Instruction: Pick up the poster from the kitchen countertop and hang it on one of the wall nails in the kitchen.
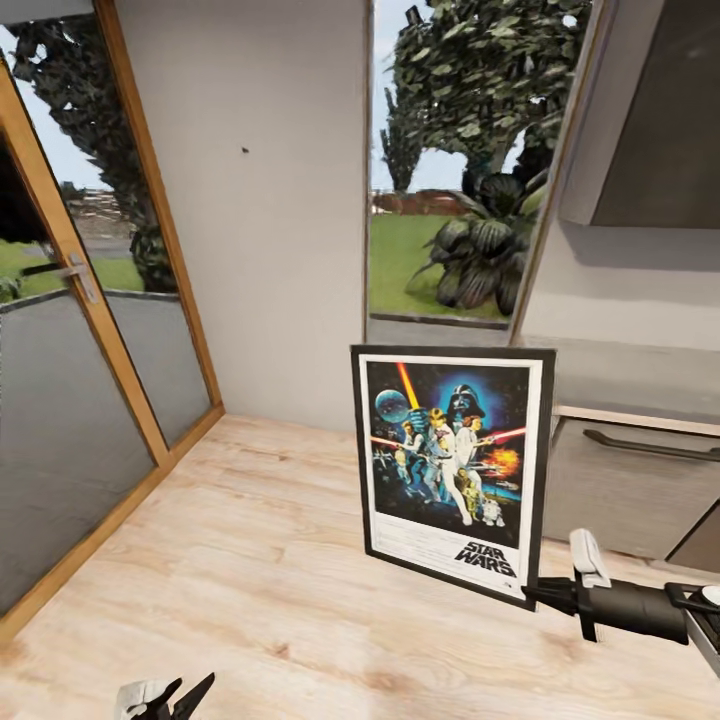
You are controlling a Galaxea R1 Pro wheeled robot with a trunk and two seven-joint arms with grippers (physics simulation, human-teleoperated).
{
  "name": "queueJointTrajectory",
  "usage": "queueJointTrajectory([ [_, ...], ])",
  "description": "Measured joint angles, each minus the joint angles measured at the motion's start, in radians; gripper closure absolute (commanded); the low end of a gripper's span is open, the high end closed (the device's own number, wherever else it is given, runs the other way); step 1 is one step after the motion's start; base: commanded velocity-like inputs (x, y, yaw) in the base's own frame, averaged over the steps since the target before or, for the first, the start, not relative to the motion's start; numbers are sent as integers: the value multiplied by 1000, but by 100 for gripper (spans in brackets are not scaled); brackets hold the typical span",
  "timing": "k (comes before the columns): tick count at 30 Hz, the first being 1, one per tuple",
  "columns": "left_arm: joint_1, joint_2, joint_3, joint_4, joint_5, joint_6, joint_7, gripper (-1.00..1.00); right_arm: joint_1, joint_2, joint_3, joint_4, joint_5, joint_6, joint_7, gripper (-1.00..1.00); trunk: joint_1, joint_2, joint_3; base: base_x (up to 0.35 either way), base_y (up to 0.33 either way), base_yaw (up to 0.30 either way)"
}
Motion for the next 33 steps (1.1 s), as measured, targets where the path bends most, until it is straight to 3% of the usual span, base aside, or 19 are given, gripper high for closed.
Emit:
queueJointTrajectory([
  [5, 0, 0, 1, 0, 0, 0, 0, -100, 0, 6, 0, 0, 1, 0, 0, 100, 0, 0, 0, 0, 295, 1],
  [11, 0, 11, 38, 0, 0, -3, -36, -100, 0, 7, -1, 0, 2, 0, 0, 100, 0, 0, 0, 0, 292, 0],
  [12, 0, 20, 43, 0, 0, -3, -74, -100, 0, 8, -1, 0, 2, 0, 0, 100, 0, 0, 0, 0, 251, 0],
  [13, 0, 43, 48, 0, 1, -3, -162, -100, 0, 8, -1, 0, 2, 0, 0, 100, 0, 0, 0, 0, 238, 0],
  [15, 1, 62, 49, 0, 2, -2, -246, -100, 0, 8, -2, 0, 2, 0, 0, 100, 0, 0, 0, 0, 200, 0],
  [18, 19, 80, 69, 1, 4, 0, -312, -100, 0, 8, -2, 0, 2, 0, 0, 100, 0, 0, 0, 0, 141, 0],
  [19, 33, 82, 99, 9, 4, 0, -320, -100, 0, 8, -2, 0, 2, 0, 0, 100, 0, 0, 0, 0, 126, 0],
  [20, 41, 81, 120, 18, 4, 0, -323, -100, 0, 8, -1, 0, 2, 0, 0, 100, 0, 0, 0, 27, 119, 0],
  [21, 59, 73, 195, 52, 4, 1, -329, -100, 0, 8, -1, 0, 2, 0, 0, 100, 0, 0, 0, 69, 117, 0],
  [22, 68, 56, 246, 82, 3, 2, -331, -100, 0, 8, -1, 0, 2, 0, 0, 100, 0, 0, 0, 91, 117, 0],
  [23, 72, 41, 267, 99, 3, 3, -331, -100, 0, 8, -1, 0, 1, 0, 0, 100, 0, 0, 0, 100, 117, 0],
  [26, 76, 3, 294, 128, 3, 3, -331, -100, 0, 8, -2, -7, -1, -3, 0, 100, 0, 0, 0, 123, 119, 0],
  [29, 77, -9, 304, 142, 3, 3, -331, -100, -10, 8, -2, -12, -3, -3, -2, 100, 0, 0, 0, 169, 142, 0],
  [31, 77, -14, 314, 161, 3, 4, -331, -100, -78, 18, -2, -14, -4, 8, -8, 100, 0, 0, 0, 245, 164, 0],
  [33, 77, -15, 318, 165, 3, 4, -331, -100, -109, 32, -2, -15, -3, 19, -8, 100, 0, 0, 0, 266, 166, 0],
])
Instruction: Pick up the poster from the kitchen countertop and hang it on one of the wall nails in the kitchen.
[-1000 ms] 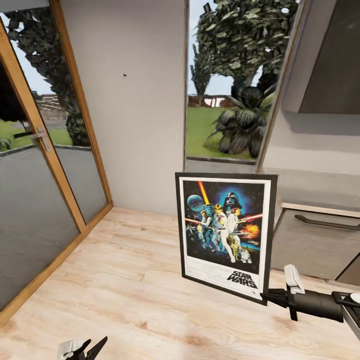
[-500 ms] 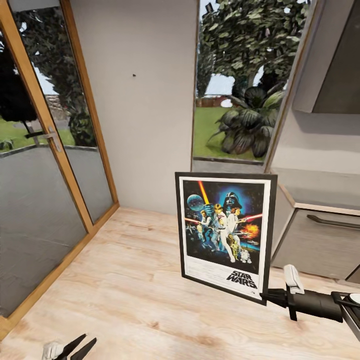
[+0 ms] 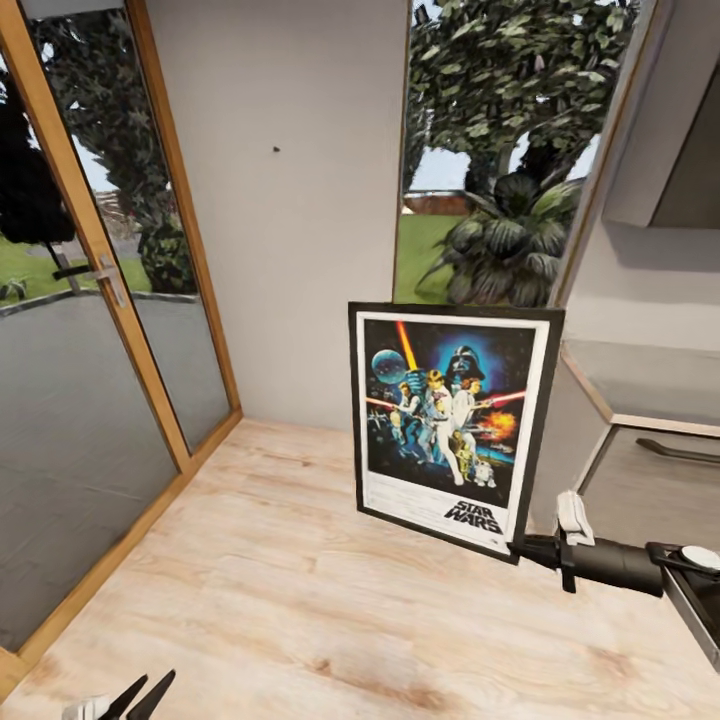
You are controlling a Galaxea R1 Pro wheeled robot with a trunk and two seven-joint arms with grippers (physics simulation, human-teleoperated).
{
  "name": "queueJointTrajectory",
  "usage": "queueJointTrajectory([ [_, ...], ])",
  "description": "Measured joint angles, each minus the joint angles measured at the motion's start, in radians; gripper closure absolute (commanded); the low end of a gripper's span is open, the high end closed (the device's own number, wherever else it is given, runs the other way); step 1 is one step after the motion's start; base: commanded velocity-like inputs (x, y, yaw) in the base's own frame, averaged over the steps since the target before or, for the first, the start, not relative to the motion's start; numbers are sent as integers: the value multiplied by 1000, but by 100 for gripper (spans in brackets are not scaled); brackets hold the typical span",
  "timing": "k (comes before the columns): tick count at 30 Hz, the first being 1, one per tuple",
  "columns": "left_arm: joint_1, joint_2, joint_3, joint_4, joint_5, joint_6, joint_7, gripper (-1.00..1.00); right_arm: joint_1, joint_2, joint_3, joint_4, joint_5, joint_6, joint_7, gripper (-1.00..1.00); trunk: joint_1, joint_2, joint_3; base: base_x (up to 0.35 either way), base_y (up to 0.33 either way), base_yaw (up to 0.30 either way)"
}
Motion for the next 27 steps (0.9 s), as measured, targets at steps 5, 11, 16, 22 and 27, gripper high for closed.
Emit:
queueJointTrajectory([
  [5, 0, -1, 8, 7, 0, 1, -1, -100, -133, 61, 3, -2, 6, 98, -1, 100, 0, 0, 0, 287, 177, 0],
  [11, 0, 2, 12, 10, 0, 1, -2, -100, -341, 153, 68, -1, 48, 226, -56, 100, 0, 0, 0, 295, 186, 0],
  [16, 0, 2, 12, 34, -1, 1, -2, -100, -407, 229, 84, 0, 69, 271, -233, 100, 0, 0, 0, 296, 187, 0],
  [22, 0, 1, 23, 48, -3, 1, -3, -100, -487, 316, 98, 2, 83, 304, -349, 100, 0, 0, 0, 297, 187, 0],
  [27, 0, -1, 39, 47, -9, 2, -3, -100, -575, 362, 187, 17, 104, 370, -370, 100, 0, 0, 0, 298, 185, 0],
])
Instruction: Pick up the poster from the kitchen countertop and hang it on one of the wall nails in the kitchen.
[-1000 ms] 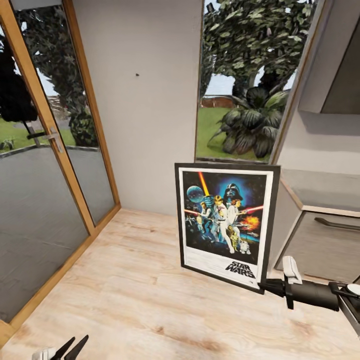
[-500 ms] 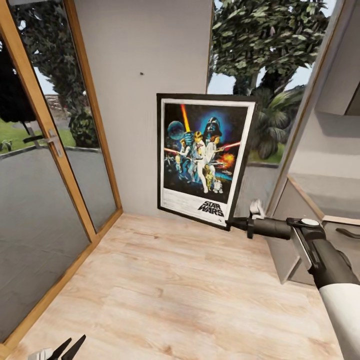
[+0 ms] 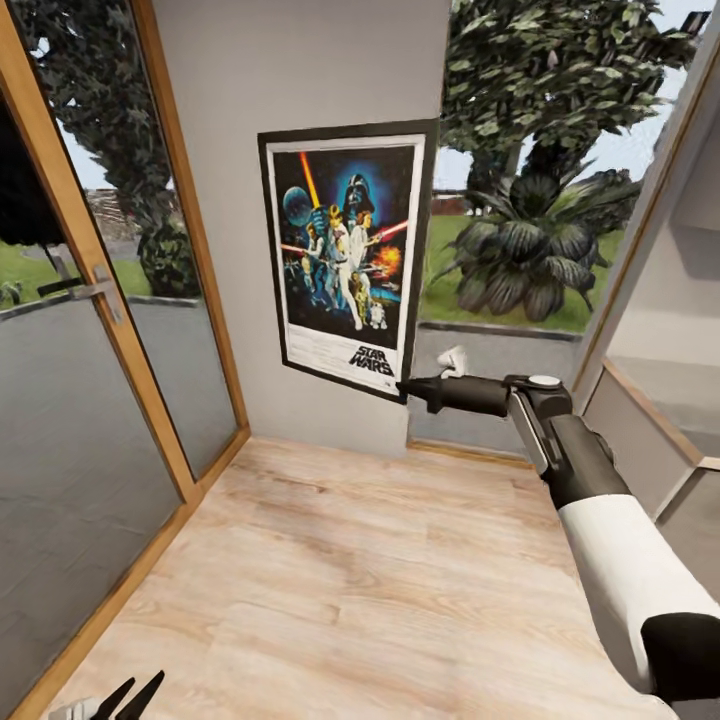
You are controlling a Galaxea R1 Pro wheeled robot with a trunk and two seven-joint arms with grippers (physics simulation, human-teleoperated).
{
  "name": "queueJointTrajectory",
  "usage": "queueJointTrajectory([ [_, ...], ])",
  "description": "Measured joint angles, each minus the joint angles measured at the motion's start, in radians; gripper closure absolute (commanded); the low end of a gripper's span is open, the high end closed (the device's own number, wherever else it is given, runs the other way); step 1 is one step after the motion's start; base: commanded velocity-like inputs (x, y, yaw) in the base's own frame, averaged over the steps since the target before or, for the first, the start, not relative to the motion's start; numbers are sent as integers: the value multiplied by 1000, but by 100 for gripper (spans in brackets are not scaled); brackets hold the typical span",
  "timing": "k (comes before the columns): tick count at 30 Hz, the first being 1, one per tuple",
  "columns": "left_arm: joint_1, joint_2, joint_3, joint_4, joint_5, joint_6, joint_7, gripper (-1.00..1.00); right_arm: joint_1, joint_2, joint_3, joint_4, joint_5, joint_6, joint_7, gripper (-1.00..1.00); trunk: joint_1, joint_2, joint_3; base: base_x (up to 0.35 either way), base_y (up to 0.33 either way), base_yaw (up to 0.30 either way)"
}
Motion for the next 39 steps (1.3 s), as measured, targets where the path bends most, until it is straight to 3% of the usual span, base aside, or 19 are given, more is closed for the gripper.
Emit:
queueJointTrajectory([
  [7, 0, -2, -1, -2, -2, 1, -2, -100, -66, 36, 28, 63, 3, 19, 9, 100, 0, 0, 0, 187, 110, 0],
  [9, 0, 0, 3, 0, -2, 1, -5, -100, -81, 42, 30, 77, 1, 20, 56, 100, 0, 0, 0, 91, 18, 0],
  [16, 0, 4, 2, 5, -2, 1, -7, -100, -80, 46, 35, 80, -2, -9, 104, 100, 0, 0, 0, 249, 52, 0],
  [22, 0, 5, 2, 7, -2, 1, -7, -100, -76, 46, 71, 69, -4, -23, 150, 100, 0, 0, 0, 180, 8, 0],
  [39, 0, 7, 4, 8, 0, 0, -7, -100, -75, 40, 72, 68, -3, -24, 184, 100, 0, 0, 0, 213, 0, 0],
])
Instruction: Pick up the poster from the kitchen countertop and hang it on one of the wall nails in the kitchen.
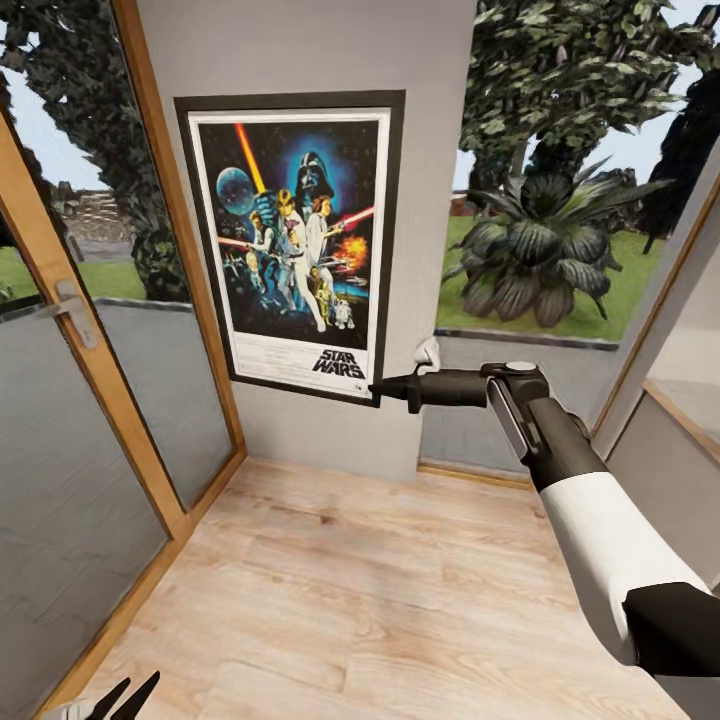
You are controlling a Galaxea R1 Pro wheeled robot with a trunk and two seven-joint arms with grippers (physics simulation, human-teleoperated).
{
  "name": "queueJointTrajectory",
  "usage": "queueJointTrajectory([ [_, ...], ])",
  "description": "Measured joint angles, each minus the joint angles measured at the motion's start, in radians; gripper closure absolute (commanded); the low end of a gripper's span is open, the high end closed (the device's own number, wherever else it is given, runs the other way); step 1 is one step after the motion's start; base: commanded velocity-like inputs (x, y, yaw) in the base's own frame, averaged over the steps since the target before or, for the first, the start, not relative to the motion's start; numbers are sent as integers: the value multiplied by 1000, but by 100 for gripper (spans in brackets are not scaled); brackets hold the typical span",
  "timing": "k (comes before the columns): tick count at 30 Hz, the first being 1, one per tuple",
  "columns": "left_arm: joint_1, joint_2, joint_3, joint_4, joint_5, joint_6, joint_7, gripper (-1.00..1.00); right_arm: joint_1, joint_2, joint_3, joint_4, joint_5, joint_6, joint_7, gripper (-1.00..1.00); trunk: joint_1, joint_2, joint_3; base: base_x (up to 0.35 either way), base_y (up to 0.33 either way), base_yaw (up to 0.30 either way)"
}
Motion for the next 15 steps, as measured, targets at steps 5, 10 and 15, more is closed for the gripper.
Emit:
queueJointTrajectory([
  [5, 0, 0, -1, 37, -1, 1, 0, -100, 0, 0, -1, 0, 0, 0, 1, 100, 0, 0, 0, 328, 0, 0],
  [10, 0, -2, -2, 44, -1, 1, 0, -100, 0, 0, -1, 0, 0, 0, 1, 100, 0, 0, 0, 332, 0, 0],
  [15, 0, -2, -1, 45, -1, 1, 0, -100, 0, 0, -1, 0, 0, 0, 1, 100, 0, 0, 0, 333, 0, 0],
])
